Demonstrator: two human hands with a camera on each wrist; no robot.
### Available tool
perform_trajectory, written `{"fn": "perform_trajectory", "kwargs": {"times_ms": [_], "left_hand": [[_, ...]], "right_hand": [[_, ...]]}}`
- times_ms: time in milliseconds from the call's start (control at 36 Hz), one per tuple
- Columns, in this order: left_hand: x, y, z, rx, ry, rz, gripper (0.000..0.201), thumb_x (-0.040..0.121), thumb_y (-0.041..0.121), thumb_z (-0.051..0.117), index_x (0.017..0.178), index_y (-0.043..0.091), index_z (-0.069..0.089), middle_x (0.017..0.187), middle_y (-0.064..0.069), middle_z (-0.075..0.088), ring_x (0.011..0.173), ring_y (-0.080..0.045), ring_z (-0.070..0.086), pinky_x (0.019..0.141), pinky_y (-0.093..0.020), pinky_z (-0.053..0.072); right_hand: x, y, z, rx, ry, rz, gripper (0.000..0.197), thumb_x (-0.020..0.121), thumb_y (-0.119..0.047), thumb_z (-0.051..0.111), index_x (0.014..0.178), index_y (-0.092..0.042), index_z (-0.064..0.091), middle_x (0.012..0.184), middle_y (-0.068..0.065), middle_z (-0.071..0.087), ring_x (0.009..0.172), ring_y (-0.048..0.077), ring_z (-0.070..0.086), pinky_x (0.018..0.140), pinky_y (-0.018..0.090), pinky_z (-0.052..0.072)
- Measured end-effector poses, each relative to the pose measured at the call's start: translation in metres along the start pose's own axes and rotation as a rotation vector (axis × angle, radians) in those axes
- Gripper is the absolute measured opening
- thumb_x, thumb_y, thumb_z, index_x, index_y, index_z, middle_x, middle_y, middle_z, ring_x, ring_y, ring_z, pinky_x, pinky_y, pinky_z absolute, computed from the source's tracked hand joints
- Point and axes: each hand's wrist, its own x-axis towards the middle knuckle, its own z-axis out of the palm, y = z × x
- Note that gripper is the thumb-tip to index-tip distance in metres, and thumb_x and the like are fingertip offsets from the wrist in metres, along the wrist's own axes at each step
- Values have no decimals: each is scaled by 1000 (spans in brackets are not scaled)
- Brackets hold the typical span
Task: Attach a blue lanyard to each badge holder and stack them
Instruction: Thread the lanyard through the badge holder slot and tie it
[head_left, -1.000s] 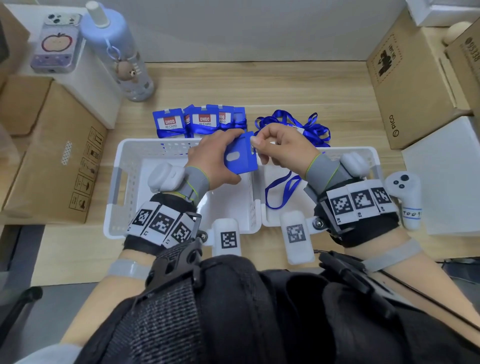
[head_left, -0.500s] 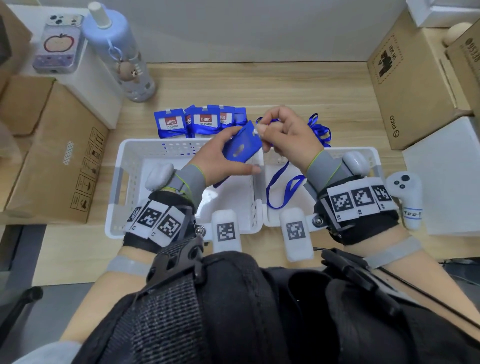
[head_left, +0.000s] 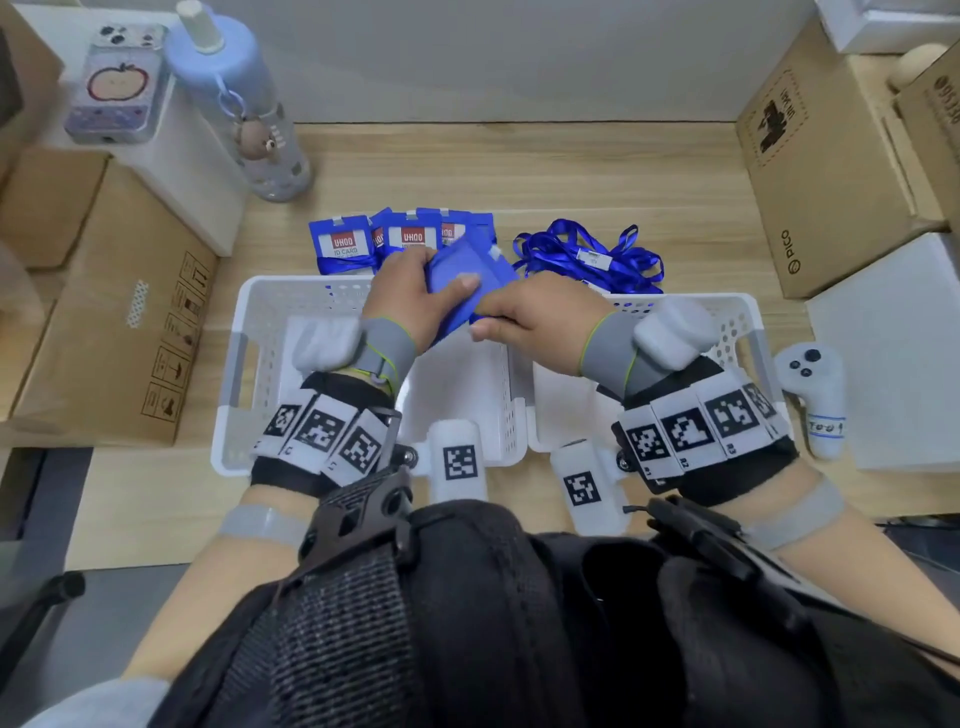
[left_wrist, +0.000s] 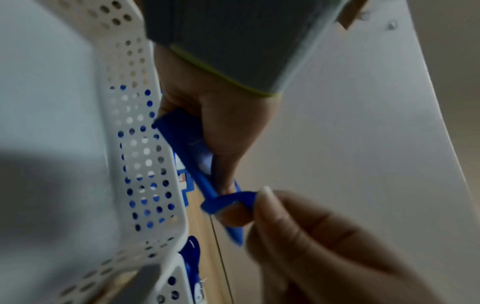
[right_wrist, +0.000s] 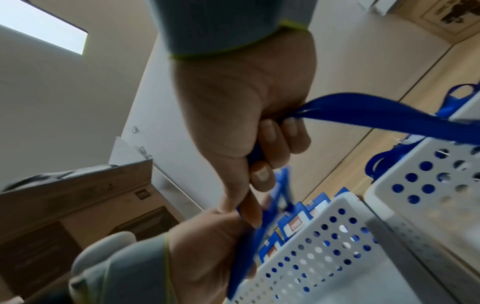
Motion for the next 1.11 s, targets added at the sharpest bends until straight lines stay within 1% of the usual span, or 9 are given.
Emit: {"fn": "perform_trajectory", "kwargs": {"times_ms": [139, 361, 500, 556, 667, 778, 944, 1000, 1111], "left_hand": [[-3, -1, 2, 256, -112, 179, 42, 69, 35, 77, 103, 13, 67, 96, -10, 57, 95, -23, 48, 72, -25, 28], [-15, 17, -7, 55, -317, 282, 40, 60, 20, 86, 94, 20, 65, 90, 2, 52, 87, -14, 49, 73, -21, 40], [-15, 16, -9, -265, -391, 211, 36, 55, 20, 86, 79, 28, 61, 80, 13, 58, 69, 6, 55, 70, -10, 47], [-16, 16, -7, -437, -359, 170, 34, 50, 36, 79, 78, 26, 62, 77, 10, 62, 70, -2, 56, 73, -19, 50], [-13, 19, -3, -584, -213, 71, 26, 63, 35, 71, 77, 17, 58, 77, 1, 60, 67, -5, 55, 67, -17, 47], [-7, 16, -2, -616, -100, 12, 10, 82, 18, 67, 77, 17, 58, 75, 1, 61, 68, -8, 56, 67, -20, 47], [1, 6, -5, -323, 52, 11, 11, 84, 20, 66, 79, 18, 56, 82, -2, 59, 75, -17, 52, 75, -27, 46], [1, 7, -6, -138, 62, 51, 15, 81, 24, 69, 85, 17, 57, 76, 4, 55, 68, -11, 48, 62, -10, 38], [-7, 14, -4, 108, -38, 182, 20, 74, 19, 74, 92, 12, 67, 84, 1, 56, 77, -13, 47, 61, -19, 31]], "right_hand": [[2, 4, -13, -25, 166, -36, 17, 87, -35, 57, 96, -24, 67, 96, -6, 61, 95, 17, 53, 74, 32, 40], [2, 25, -14, 331, 353, 57, 9, 75, -23, 73, 80, -15, 72, 79, -1, 67, 78, 16, 57, 75, 31, 46], [3, 32, -3, 566, 365, 143, 12, 84, -15, 60, 81, -6, 67, 72, 8, 60, 61, 2, 47, 64, 19, 40], [2, 31, 2, 603, 360, 149, 19, 84, -17, 49, 78, -3, 61, 72, 16, 59, 63, 12, 47, 63, 27, 40], [2, 27, 6, 566, 300, 160, 33, 91, -10, 46, 63, -26, 49, 53, -16, 48, 51, -4, 45, 55, 11, 32], [-1, 22, 4, 438, 187, 107, 20, 94, -20, 48, 88, -12, 65, 77, -4, 59, 66, 10, 49, 65, 23, 37], [-7, 14, 6, 262, 54, -15, 43, 90, -28, 56, 55, -21, 32, 53, -4, 29, 52, 12, 28, 53, 28, 22], [-8, 10, 4, 216, 45, -46, 38, 89, -31, 57, 57, -20, 41, 53, -2, 34, 55, 16, 31, 55, 30, 24], [-5, 10, -4, 151, 88, -46, 19, 81, -35, 66, 89, -19, 72, 79, 1, 63, 74, 14, 48, 72, 35, 42]]}}
